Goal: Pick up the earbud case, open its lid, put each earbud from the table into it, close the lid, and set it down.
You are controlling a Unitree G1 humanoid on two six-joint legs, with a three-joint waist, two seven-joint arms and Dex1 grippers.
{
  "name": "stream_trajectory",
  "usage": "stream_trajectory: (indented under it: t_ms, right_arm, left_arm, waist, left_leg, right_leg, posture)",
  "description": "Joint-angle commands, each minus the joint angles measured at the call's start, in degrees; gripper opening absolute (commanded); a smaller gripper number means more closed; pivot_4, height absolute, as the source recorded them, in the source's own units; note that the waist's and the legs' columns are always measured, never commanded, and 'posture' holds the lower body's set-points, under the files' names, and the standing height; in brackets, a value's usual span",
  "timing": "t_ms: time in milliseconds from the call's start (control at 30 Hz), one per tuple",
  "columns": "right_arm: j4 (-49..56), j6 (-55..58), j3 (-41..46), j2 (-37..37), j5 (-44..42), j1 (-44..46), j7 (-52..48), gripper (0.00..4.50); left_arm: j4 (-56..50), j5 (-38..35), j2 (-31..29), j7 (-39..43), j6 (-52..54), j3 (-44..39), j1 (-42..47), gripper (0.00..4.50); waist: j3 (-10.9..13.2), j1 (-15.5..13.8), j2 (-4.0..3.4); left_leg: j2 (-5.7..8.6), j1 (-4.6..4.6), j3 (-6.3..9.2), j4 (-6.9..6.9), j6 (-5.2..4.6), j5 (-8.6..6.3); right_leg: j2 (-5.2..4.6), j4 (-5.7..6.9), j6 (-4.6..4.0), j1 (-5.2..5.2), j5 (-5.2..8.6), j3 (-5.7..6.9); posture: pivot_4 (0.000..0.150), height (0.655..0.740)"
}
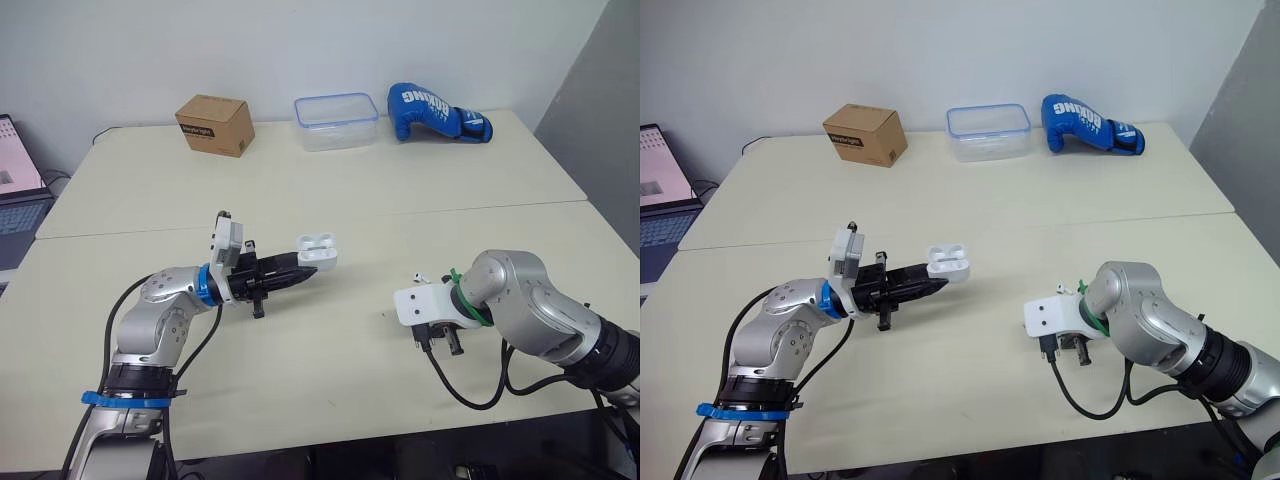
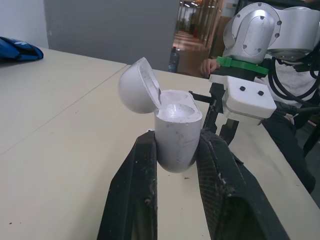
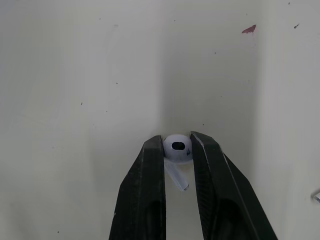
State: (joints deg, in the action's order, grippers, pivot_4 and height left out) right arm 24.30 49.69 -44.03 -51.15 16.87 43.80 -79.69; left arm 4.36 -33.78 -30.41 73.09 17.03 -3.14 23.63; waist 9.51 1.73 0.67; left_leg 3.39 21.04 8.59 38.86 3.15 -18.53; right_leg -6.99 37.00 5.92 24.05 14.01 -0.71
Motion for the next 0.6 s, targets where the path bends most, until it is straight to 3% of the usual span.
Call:
stream_trajectory:
  t_ms: [33, 267, 600]
  right_arm:
    - [1.4, 0.5, 1.1, -0.3, 0.5, 0.7, -0.3, 0.38]
    - [2.9, 6.5, 12.2, 3.3, -7.0, -1.1, 3.2, 0.38]
    - [10.4, 22.8, 40.2, 21.0, -26.0, -12.1, 14.2, 0.38]
  left_arm:
    - [-2.2, -0.1, 0.4, -0.3, -1.3, -0.4, 0.1, 0.72]
    - [-1.3, 0.0, 1.3, -1.2, -2.4, -0.9, -0.1, 0.72]
    - [1.4, -0.6, 2.3, -0.7, -3.0, -1.3, 1.1, 0.72]
  waist:
    - [0.0, 0.0, 0.0]
    - [0.0, 0.0, 0.0]
    - [0.0, -0.1, 0.04]
  left_leg:
    - [0.0, 0.0, 0.0, 0.0, 0.0, 0.0]
    - [-0.01, 0.0, 0.0, 0.0, 0.0, 0.0]
    - [0.01, 0.0, 0.06, 0.0, 0.0, 0.0]
  right_leg:
    - [0.0, 0.0, 0.0, 0.0, 0.0, 0.01]
    - [0.0, 0.0, 0.0, 0.01, 0.0, -0.01]
    - [-0.01, 0.07, -0.01, 0.01, 0.0, 0.0]
  posture:
    - [0.15, 0.7307]
    - [0.15, 0.7307]
    - [0.15, 0.7307]
